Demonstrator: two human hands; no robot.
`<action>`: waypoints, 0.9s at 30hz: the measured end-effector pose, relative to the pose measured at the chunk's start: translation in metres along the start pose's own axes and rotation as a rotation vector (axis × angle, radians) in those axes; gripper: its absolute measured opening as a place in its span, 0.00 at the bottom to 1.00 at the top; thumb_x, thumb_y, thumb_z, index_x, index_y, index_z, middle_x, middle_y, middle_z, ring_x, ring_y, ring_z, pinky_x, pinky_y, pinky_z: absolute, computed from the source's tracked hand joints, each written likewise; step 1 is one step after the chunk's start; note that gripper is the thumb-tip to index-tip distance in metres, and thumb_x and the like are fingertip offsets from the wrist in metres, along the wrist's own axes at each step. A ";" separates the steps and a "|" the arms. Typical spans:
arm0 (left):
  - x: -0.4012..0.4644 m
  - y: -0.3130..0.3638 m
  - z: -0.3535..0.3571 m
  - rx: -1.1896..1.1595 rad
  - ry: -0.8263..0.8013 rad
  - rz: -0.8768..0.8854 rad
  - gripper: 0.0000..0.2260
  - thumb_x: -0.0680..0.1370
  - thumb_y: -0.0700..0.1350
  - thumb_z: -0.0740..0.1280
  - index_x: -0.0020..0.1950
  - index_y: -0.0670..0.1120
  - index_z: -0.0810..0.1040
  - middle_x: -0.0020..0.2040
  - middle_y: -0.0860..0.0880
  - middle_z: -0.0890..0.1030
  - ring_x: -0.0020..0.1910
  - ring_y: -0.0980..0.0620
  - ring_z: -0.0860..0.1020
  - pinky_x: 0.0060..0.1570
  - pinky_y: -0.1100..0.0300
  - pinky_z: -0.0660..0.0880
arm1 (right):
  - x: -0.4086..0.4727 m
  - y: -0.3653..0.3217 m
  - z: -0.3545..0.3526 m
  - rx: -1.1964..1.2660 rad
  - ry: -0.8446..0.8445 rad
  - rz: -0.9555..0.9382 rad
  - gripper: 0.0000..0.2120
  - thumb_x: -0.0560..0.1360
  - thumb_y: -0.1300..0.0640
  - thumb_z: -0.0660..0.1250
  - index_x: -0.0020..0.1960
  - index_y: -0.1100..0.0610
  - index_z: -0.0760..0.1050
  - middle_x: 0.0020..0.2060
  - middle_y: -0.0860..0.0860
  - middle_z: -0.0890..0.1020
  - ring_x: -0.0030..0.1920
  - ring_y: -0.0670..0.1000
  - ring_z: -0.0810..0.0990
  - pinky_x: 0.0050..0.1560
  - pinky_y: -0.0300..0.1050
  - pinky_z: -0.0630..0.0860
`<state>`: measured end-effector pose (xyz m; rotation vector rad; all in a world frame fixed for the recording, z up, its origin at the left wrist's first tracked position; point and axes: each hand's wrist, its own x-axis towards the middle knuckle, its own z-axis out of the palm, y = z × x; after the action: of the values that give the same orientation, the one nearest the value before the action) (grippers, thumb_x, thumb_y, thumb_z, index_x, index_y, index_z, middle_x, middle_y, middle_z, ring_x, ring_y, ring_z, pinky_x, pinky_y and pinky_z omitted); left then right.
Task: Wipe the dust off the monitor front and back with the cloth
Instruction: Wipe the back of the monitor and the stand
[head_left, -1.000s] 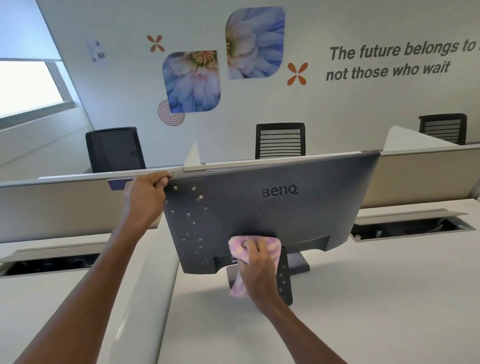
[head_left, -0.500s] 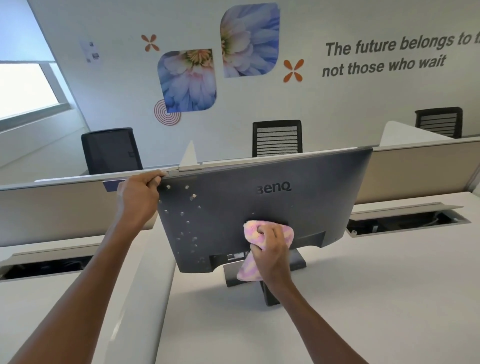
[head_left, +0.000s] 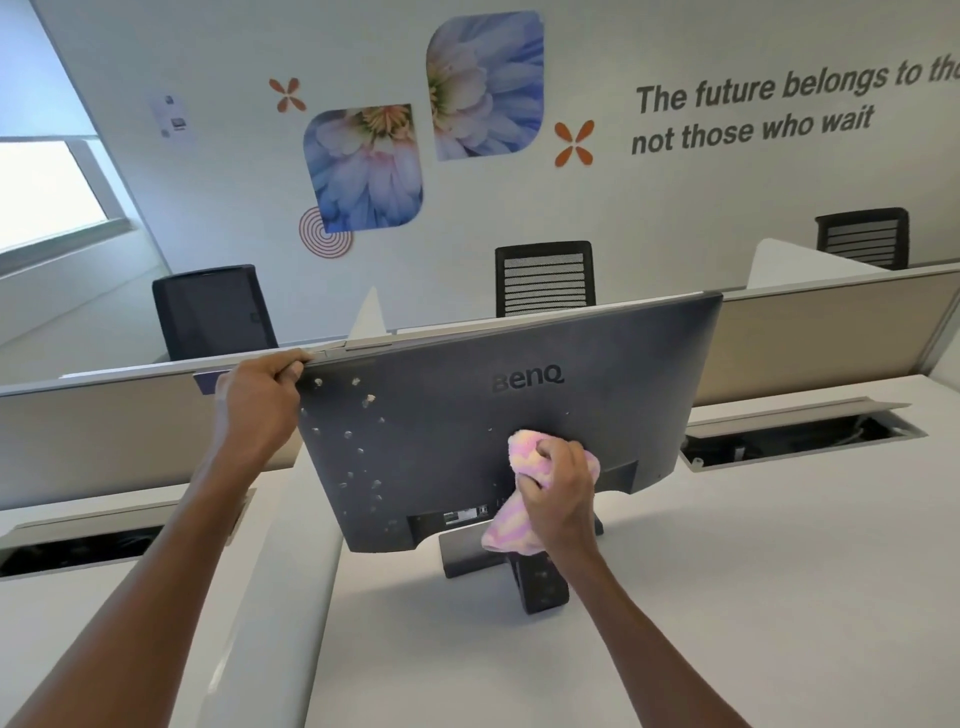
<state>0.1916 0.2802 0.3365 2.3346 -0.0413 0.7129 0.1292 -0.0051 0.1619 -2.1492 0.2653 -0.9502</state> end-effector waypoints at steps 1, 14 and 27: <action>0.000 0.000 0.000 0.003 0.002 -0.001 0.12 0.82 0.44 0.61 0.58 0.49 0.84 0.53 0.46 0.84 0.47 0.51 0.76 0.51 0.60 0.71 | 0.000 -0.007 0.002 0.026 -0.005 -0.040 0.16 0.65 0.64 0.76 0.50 0.58 0.76 0.47 0.52 0.79 0.47 0.50 0.75 0.45 0.37 0.69; -0.001 0.000 -0.002 -0.030 0.007 -0.009 0.11 0.82 0.43 0.63 0.58 0.47 0.84 0.53 0.46 0.85 0.47 0.52 0.77 0.52 0.60 0.72 | -0.016 -0.035 0.019 0.039 -0.032 -0.061 0.18 0.65 0.65 0.77 0.52 0.60 0.77 0.48 0.53 0.80 0.47 0.53 0.78 0.49 0.31 0.69; 0.001 0.002 -0.014 -0.089 -0.063 -0.007 0.11 0.82 0.44 0.64 0.59 0.47 0.84 0.54 0.49 0.84 0.51 0.52 0.78 0.52 0.62 0.70 | -0.034 -0.110 0.037 0.083 -0.199 -0.324 0.20 0.68 0.62 0.76 0.59 0.57 0.80 0.53 0.53 0.80 0.50 0.52 0.81 0.47 0.43 0.83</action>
<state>0.1849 0.2871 0.3469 2.2707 -0.0911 0.6220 0.1198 0.1076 0.2057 -2.2288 -0.2223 -0.8957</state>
